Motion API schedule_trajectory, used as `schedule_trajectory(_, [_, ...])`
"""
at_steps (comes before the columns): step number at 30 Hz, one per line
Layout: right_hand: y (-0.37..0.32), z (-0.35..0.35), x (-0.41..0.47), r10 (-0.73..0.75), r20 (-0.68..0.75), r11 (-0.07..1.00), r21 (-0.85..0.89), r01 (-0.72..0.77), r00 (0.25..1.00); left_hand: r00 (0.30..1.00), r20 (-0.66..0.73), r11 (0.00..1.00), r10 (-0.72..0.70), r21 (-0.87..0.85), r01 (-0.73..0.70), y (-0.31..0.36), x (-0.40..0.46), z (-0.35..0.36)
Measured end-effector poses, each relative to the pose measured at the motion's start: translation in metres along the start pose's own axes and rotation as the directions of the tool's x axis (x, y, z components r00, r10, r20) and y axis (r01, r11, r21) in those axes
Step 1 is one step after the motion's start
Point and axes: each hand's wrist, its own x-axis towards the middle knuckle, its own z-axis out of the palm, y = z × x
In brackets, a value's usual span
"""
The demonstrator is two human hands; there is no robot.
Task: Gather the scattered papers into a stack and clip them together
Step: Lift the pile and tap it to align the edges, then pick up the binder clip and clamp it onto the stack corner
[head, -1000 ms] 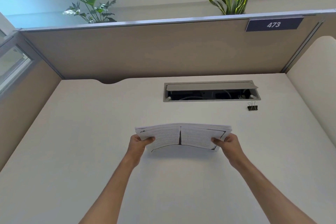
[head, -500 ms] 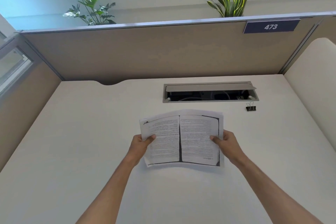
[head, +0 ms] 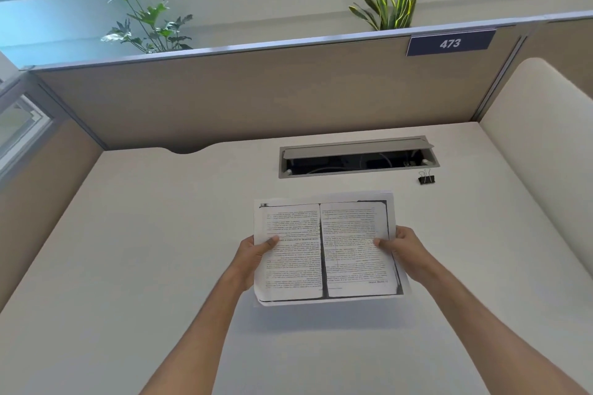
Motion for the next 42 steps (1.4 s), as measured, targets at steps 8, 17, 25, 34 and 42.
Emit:
schedule_trajectory(8, [0.007, -0.024, -0.028, 0.028, 0.02, 1.0, -0.003, -0.028, 0.999, 0.998, -0.035, 0.995, 0.052, 0.086, -0.049, -0.017, -0.008, 0.021])
schedule_trajectory(17, [0.0, -0.042, -0.042, 0.038, -0.043, 0.994, -0.098, -0.043, 0.998, 0.994, -0.007, 0.989, 0.109, 0.103, -0.108, -0.02, -0.012, 0.034])
schedule_trajectory(25, [-0.035, -0.075, -0.027, -0.029, -0.266, 0.977, -0.213, -0.03, 0.964, 0.991, 0.016, 0.984, 0.13, 0.123, -0.131, 0.004, 0.008, 0.06])
schedule_trajectory(34, [-0.066, -0.136, 0.009, -0.06, -0.41, 0.956, -0.285, -0.066, 0.91, 0.997, 0.05, 0.986, 0.063, 0.152, -0.07, 0.006, 0.047, 0.099])
schedule_trajectory(42, [-0.098, -0.186, 0.06, -0.163, -0.38, 0.824, -0.56, -0.087, 0.911, 0.999, 0.049, 0.977, 0.004, 0.214, -0.014, 0.0, 0.084, 0.14])
